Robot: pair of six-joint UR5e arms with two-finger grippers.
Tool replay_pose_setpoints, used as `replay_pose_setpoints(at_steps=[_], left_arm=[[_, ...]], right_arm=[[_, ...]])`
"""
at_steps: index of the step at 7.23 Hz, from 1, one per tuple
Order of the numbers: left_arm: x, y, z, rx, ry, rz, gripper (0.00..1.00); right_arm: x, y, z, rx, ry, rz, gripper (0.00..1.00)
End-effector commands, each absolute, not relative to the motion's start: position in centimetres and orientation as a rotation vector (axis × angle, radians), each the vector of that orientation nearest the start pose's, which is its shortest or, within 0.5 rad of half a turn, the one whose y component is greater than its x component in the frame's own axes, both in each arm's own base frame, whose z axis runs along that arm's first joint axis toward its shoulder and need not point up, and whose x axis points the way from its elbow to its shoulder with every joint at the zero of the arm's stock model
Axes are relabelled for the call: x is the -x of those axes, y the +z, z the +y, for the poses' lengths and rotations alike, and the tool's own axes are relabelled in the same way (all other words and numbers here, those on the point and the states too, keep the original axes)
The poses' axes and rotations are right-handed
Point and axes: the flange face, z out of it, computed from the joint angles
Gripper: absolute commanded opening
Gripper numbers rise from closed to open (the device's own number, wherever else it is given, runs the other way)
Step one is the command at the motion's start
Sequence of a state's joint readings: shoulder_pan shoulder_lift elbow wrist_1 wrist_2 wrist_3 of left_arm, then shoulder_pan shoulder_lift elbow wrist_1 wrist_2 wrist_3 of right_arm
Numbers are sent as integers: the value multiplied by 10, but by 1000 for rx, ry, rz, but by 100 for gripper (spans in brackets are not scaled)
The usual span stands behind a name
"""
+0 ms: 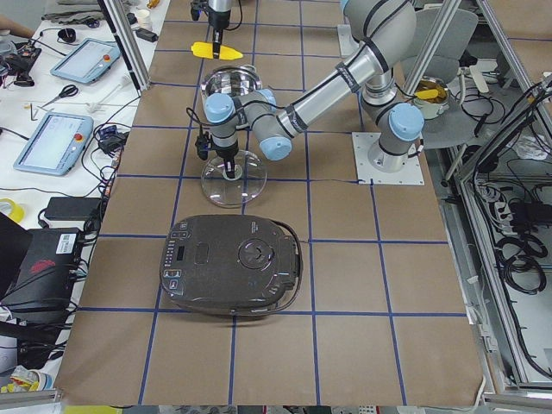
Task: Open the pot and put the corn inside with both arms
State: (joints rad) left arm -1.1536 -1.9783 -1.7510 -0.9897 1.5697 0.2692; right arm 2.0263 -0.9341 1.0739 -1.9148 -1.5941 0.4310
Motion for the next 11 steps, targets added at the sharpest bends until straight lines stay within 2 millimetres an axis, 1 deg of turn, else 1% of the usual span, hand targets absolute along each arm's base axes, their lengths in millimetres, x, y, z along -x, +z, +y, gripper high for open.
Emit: replay_pose_setpoints(at_steps=[1, 2, 3, 4, 5, 6, 7, 8, 9, 10, 11], left_arm=[[-120, 233, -598, 234, 16, 3136, 77], [-120, 238, -600, 243, 3, 3131, 85], [-119, 252, -599, 297, -28, 3118, 92], [-112, 270, -600, 312, -40, 3115, 96], [-107, 299, -595, 346, -4, 3120, 96], [-100, 327, -591, 342, 18, 3128, 96], [-94, 349, -587, 338, 18, 3133, 96], [-80, 369, -579, 321, 35, 3137, 96], [-61, 391, -574, 342, 14, 3127, 96], [-47, 411, -567, 321, -15, 3106, 97], [-38, 428, -553, 331, -10, 3095, 97]], right_arm=[[-495, 333, -602, 63, -230, 3079, 0], [-498, 328, -599, 78, -214, 3082, 0], [-496, 321, -595, 69, -191, 3092, 3], [-492, 306, -589, 70, -152, 3113, 6], [-490, 296, -587, 70, -137, 3132, 6], [-487, 295, -591, 56, -167, 3157, 16], [-487, 300, -592, 33, -199, 3145, 69], [-487, 303, -594, -47, -228, 3127, 100], [-488, 304, -594, -125, -226, 3116, 100], [-487, 310, -593, -117, -238, 3115, 100], [-484, 324, -590, -116, -263, 3107, 100]])
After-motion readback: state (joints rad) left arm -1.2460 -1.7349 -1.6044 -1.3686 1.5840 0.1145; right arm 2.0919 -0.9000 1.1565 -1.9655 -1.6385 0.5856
